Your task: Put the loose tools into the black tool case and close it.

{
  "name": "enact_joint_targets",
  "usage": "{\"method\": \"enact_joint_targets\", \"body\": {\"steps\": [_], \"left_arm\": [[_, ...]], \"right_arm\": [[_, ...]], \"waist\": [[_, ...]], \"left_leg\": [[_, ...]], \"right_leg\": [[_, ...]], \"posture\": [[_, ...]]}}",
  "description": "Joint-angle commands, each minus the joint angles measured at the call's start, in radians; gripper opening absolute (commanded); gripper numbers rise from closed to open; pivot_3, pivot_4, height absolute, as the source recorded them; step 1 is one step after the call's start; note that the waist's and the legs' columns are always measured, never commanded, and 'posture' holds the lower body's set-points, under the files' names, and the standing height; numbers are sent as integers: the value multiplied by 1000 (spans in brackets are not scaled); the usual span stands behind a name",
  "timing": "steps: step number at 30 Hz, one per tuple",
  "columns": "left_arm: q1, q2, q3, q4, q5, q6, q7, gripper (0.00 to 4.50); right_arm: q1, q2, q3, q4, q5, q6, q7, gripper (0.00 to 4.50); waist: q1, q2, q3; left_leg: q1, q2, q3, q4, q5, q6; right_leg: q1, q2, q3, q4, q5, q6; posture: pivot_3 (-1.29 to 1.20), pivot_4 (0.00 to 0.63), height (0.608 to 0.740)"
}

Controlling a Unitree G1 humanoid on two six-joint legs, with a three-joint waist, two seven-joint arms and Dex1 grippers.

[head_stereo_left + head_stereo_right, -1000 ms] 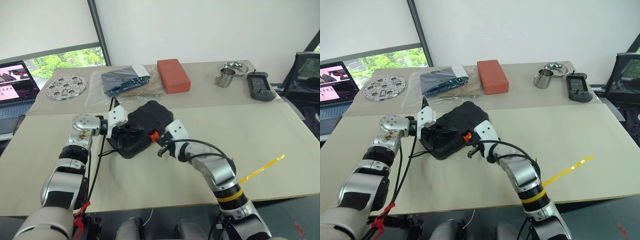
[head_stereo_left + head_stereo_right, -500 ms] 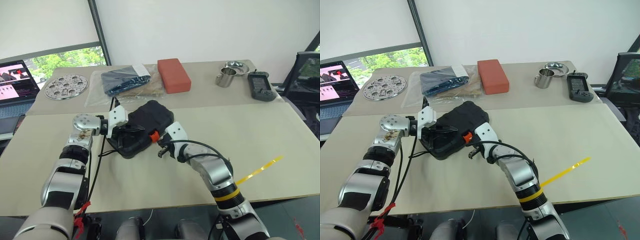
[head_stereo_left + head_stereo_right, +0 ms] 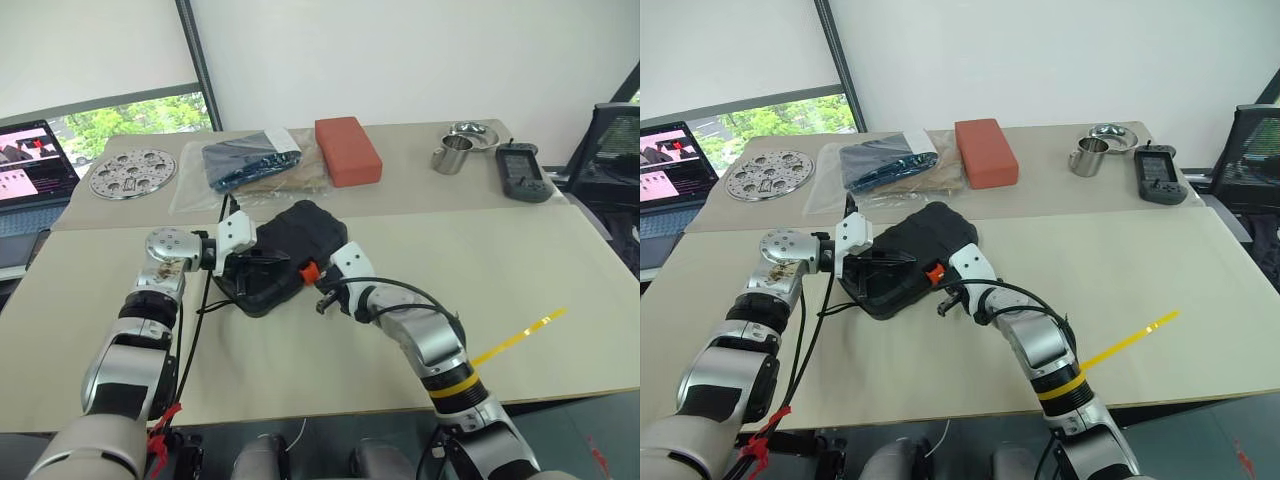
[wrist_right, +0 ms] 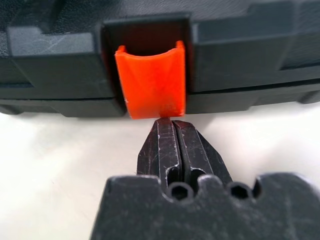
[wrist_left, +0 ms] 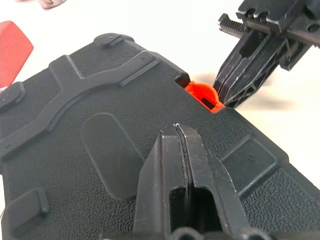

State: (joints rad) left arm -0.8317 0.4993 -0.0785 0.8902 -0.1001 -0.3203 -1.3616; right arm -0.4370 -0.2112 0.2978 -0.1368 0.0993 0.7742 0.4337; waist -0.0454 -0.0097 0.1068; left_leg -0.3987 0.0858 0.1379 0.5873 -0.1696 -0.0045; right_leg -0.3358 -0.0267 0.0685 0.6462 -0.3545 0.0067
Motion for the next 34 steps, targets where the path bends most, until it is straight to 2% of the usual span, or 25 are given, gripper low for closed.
{"method": "enact_joint_targets", "body": {"steps": [1, 3, 6, 8, 11, 15, 17, 21, 22, 28, 34], "left_arm": [[47, 21, 43, -10, -33, 64, 33, 0], [57, 30, 79, -47, -64, 112, 62, 0], [115, 53, 135, -168, -127, 206, 86, 0], [191, 68, 174, -318, -185, 303, 115, 0], [344, 94, 235, -585, -283, 463, 171, 666], [553, 115, 313, -900, -389, 619, 266, 2158], [658, 114, 362, -1027, -424, 671, 328, 2774], [887, 111, 457, -1123, -371, 649, 440, 4374], [931, 110, 478, -1130, -367, 642, 453, 4487], [1128, 117, 479, -1118, -285, 532, 459, 4487], [1168, 108, 441, -1056, -228, 413, 450, 4487]], "right_arm": [[50, -72, -56, -88, 27, -58, 59, 15], [75, -123, -78, -101, 36, -118, 105, 15], [107, -187, -146, -89, 69, -205, 173, 809], [125, -224, -207, -60, 101, -262, 215, 1531], [156, -263, -295, -14, 146, -371, 274, 2499], [235, -330, -365, 19, 191, -486, 385, 3936], [280, -352, -403, 28, 218, -531, 427, 4500], [376, -363, -474, 42, 253, -624, 466, 4500], [397, -364, -490, 46, 260, -640, 472, 4500], [489, -382, -556, 123, 285, -755, 546, 4500], [499, -394, -572, 181, 293, -816, 572, 4500]], "waist": [[0, 0, 0], [-1, -1, 1], [-3, -2, 2], [-2, -4, 3], [2, -5, 4], [10, -6, 4], [14, -6, 5], [13, -6, 5], [10, -7, 6], [8, -10, 9], [14, -10, 9]], "left_leg": [[0, 0, 0, 0, 0, 0], [0, 0, 0, 0, 0, 0], [0, 0, 0, -1, 0, 0], [0, 0, 0, -1, 0, 0], [-1, 1, 0, -3, 0, 0], [-2, 0, 0, -4, 0, 0], [0, -1, 0, -6, 0, 0], [2, 0, 0, -7, 0, 0], [4, 0, 0, -9, 0, 0], [12, -2, -1, -15, -5, -6], [11, -4, -1, -14, -7, -4]], "right_leg": [[0, 0, 0, 0, 0, 0], [0, 0, 0, -1, 0, 0], [-1, 1, 1, -1, 0, 0], [-1, 1, 1, -1, 0, 0], [-1, 1, 1, -3, 0, 0], [1, -1, 1, -5, 0, 0], [3, -2, 1, -7, 0, 0], [5, -3, 2, -10, 0, 0], [7, -3, 3, -11, 0, 0], [16, -15, 0, -17, 0, -1], [17, -19, 1, -21, 1, -1]], "posture": [[0, 150, 740], [0, 150, 740], [0, 150, 740], [0, 150, 740], [0, 150, 740], [0, 150, 740], [0, 150, 740], [0, 150, 740], [0, 150, 740], [0, 150, 740], [0, 150, 740]]}}
